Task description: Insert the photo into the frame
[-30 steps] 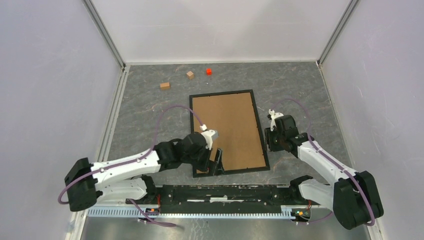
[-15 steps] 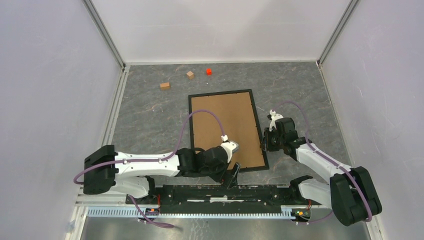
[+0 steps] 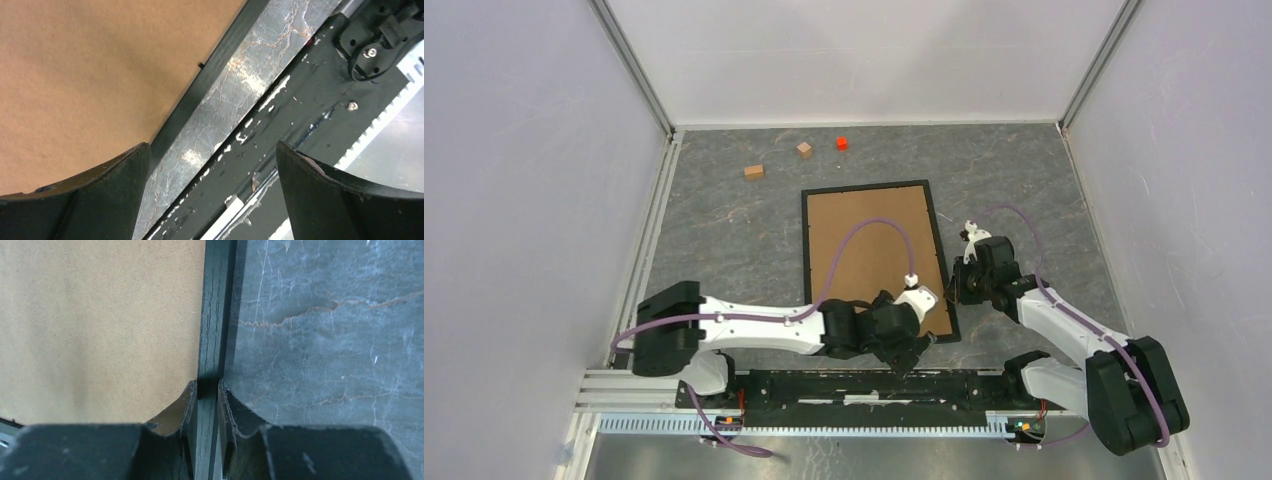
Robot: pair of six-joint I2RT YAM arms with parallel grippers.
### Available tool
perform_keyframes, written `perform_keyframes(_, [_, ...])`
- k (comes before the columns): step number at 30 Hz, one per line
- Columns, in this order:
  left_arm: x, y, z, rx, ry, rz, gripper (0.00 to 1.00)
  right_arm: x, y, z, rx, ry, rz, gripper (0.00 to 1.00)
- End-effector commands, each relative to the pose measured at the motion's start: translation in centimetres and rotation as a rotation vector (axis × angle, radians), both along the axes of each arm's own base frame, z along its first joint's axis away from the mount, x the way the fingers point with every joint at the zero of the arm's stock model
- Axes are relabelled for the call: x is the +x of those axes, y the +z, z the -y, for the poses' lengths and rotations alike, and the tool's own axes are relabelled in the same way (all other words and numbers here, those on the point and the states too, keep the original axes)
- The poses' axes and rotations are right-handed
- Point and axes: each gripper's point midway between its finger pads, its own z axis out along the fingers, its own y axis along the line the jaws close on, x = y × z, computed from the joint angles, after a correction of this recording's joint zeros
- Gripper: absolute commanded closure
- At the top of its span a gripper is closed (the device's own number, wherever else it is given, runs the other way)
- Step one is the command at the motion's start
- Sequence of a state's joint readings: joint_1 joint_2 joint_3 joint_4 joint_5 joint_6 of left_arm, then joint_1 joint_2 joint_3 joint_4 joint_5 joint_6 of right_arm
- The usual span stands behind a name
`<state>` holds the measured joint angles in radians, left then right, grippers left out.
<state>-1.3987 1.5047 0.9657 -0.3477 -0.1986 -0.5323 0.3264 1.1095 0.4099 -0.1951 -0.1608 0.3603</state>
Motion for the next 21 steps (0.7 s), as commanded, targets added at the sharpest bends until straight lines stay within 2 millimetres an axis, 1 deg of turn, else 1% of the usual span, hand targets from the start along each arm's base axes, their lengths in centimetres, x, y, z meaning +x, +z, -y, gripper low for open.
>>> perform_keyframes(1, [1.2, 0.2, 1.3, 0.108, -0.042, 0.185, 0.0, -0.7, 1.5, -0.2, 0.009, 0.004, -0.048, 1.0])
perform_keyframes(8, [0.6, -0.9, 3.5, 0.237, -0.097, 0.347, 0.0, -0.1, 3.4, -0.2, 0.016, -0.027, -0.02, 1.0])
perform_keyframes(11, [0.7, -1.2, 4.1, 0.288, -0.113, 0.416, 0.0, 0.0, 4.0, -0.3, 0.027, -0.032, -0.018, 1.0])
perform_keyframes(16, [1.4, -1.8, 4.5, 0.366, -0.114, 0.528, 0.0, 0.3, 4.9, -0.9, 0.064, -0.039, -0.011, 1.0])
perform_keyframes(21, [3.2, -1.9, 4.5, 0.432, -0.066, 0.638, 0.04, 0.5, 5.7, -1.3, 0.084, -0.036, -0.009, 1.0])
